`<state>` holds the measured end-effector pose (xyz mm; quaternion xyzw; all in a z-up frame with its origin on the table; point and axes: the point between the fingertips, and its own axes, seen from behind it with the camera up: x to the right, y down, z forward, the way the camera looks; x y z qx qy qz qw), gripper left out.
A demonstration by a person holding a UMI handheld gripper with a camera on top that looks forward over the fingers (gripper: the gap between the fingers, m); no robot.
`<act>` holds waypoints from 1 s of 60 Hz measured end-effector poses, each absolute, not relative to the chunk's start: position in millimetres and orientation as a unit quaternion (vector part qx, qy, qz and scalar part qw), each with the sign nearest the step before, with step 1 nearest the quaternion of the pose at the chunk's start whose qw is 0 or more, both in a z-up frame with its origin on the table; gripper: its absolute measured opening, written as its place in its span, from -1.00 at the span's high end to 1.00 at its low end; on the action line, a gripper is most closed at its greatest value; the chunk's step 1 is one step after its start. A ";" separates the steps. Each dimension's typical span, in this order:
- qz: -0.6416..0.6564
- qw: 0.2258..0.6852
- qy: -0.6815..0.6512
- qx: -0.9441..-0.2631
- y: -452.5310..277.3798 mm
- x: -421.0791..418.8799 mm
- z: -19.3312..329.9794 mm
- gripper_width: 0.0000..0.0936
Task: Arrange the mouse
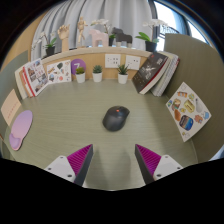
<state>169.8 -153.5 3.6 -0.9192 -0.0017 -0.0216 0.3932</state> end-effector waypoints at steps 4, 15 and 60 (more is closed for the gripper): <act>-0.021 0.389 -0.004 -0.921 -134.1 174.7 0.9 -0.81; 0.000 0.380 0.002 -0.925 -80.8 174.5 -8.3 -0.81; 0.018 0.349 -0.038 -0.936 -2.9 141.9 -17.7 0.04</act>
